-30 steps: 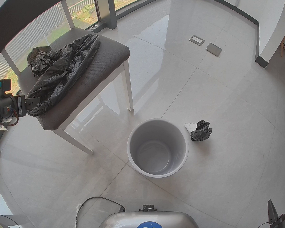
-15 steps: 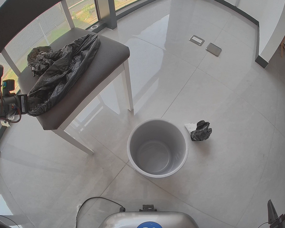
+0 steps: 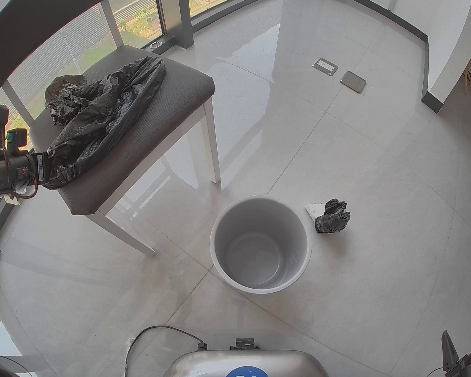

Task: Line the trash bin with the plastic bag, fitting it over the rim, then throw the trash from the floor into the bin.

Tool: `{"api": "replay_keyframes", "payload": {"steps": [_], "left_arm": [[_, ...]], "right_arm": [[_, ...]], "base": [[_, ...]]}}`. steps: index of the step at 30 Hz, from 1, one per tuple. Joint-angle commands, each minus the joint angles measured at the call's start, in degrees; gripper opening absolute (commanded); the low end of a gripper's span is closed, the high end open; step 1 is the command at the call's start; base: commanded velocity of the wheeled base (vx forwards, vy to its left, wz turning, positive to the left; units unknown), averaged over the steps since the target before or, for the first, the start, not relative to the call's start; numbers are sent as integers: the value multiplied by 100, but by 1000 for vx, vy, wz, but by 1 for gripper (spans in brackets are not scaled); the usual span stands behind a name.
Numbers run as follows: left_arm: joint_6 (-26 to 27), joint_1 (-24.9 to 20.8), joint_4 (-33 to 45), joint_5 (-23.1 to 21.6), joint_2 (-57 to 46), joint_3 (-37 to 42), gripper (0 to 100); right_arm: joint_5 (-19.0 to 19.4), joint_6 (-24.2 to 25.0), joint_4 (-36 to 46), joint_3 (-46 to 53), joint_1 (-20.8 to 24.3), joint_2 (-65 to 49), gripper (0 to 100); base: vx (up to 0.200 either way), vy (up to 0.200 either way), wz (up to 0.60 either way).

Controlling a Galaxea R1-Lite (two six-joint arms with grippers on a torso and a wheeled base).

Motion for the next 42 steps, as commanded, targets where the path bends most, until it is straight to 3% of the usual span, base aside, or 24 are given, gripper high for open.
{"api": "replay_keyframes", "payload": {"steps": [1,16,25,30,33,36,40,41,42], "left_arm": [[37,-36,-54,9,-88,92,0],[-60,-730,-309,71,-299,557,0],[-174,-809,-722,194,-352,575,0],[-297,-1249,-766,185,-580,505,0],[-710,-1759,-309,202,-712,100,0],[-1026,-2163,421,211,-773,-286,0],[-1070,-2646,1045,211,-791,-822,0],[-1079,-2866,1256,220,-756,-1077,0],[-1088,-3139,1616,229,-686,-1438,0]], "right_arm": [[4,12,-2,92,0,-93,100],[4,38,-2,92,0,-93,100],[-4,100,7,92,0,-93,100],[-39,214,25,92,0,-93,100],[-259,170,25,84,0,-93,100],[-233,170,42,75,-26,30,100],[-48,275,25,-242,62,153,100],[110,592,69,-716,62,505,100],[330,1409,253,-1244,70,1068,100]], "base": [[0,0,0],[0,0,0],[0,0,0],[0,0,0],[0,0,0],[0,0,0],[0,0,0],[0,0,0],[0,0,0]]}}
